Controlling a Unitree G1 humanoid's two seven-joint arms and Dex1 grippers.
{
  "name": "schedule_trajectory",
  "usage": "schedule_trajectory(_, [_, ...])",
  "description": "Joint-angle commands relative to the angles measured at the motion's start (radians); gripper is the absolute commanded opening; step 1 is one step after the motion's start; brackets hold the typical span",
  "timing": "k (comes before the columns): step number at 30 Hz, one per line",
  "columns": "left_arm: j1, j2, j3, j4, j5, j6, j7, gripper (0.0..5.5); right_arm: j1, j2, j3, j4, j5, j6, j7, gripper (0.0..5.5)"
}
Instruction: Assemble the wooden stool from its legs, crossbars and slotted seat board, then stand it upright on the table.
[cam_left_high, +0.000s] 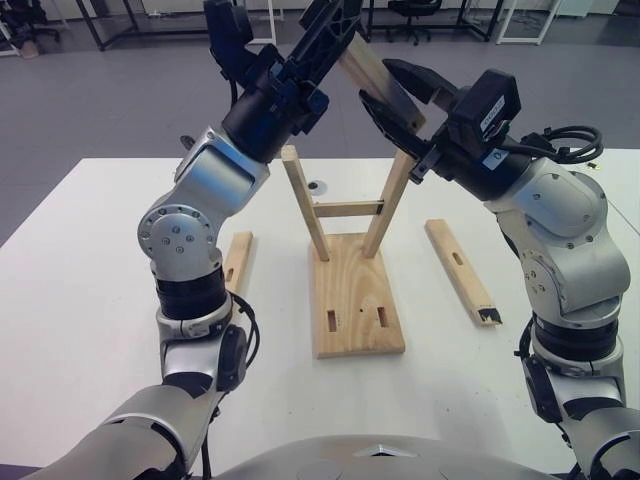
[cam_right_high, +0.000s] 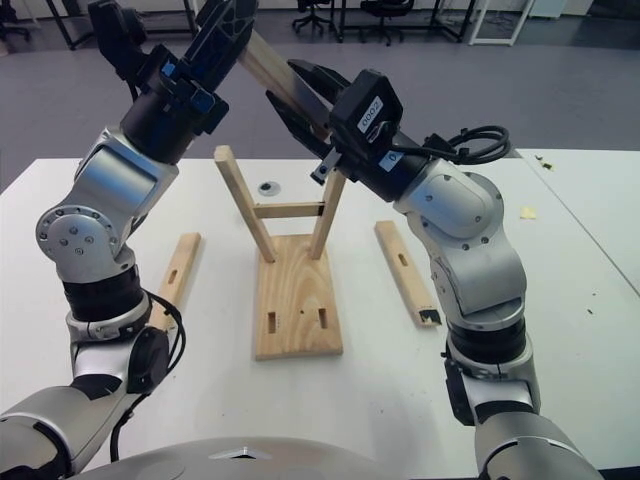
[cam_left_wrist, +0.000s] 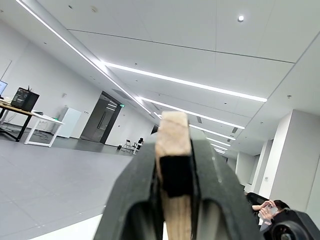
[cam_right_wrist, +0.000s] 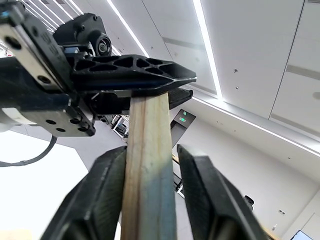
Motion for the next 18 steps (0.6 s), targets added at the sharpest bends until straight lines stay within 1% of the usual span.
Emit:
schedule_trajectory(1, [0.008,0.120,0.063,-0.060,0.039,0.000,0.021,0.40,0.026,-0.024,-0.019,-0.012,-0.027,0.031,-0.019,2.54])
schedule_trajectory(2, [-0.006,0.167,0.104,-0.059,0.043,-0.008,0.036,0.40,0.043,-0.028,-0.027,-0.012,-0.033,0.029,-0.023,2.66])
schedule_trajectory(4, [0.006,0.275,0.214,-0.054,0.032,-0.016,0.050,0.40,0.088,-0.034,-0.051,-0.005,-0.040,0.022,-0.033,3.16])
schedule_trajectory(6, [0.096,0.369,0.343,-0.025,0.032,-0.026,0.023,0.40,0.122,-0.042,-0.103,0.013,-0.052,0.009,-0.053,3.40])
schedule_trajectory(7, [0.178,0.392,0.410,-0.001,0.045,-0.034,0.004,0.40,0.125,-0.041,-0.144,0.030,-0.057,0.004,-0.075,3.40])
schedule_trajectory(9, [0.390,0.365,0.505,0.015,0.084,-0.062,-0.024,0.40,0.134,-0.034,-0.234,0.073,-0.063,0.001,-0.135,3.40])
schedule_trajectory(10, [0.504,0.324,0.498,0.010,0.133,-0.090,-0.050,0.40,0.161,-0.039,-0.271,0.095,-0.083,-0.011,-0.163,3.40])
schedule_trajectory(12, [0.714,0.191,0.418,0.013,0.287,-0.195,-0.081,0.40,0.239,-0.030,-0.318,0.170,-0.130,-0.060,-0.214,3.40])
schedule_trajectory(13, [0.778,0.131,0.396,0.025,0.339,-0.244,-0.082,0.40,0.286,-0.023,-0.324,0.206,-0.154,-0.098,-0.228,3.40])
schedule_trajectory(15, [0.825,0.073,0.376,0.053,0.387,-0.302,-0.093,0.40,0.358,0.003,-0.323,0.262,-0.170,-0.156,-0.239,3.40])
schedule_trajectory(18, [0.819,0.053,0.348,0.103,0.414,-0.326,-0.121,0.40,0.417,0.041,-0.295,0.318,-0.182,-0.216,-0.247,3.40])
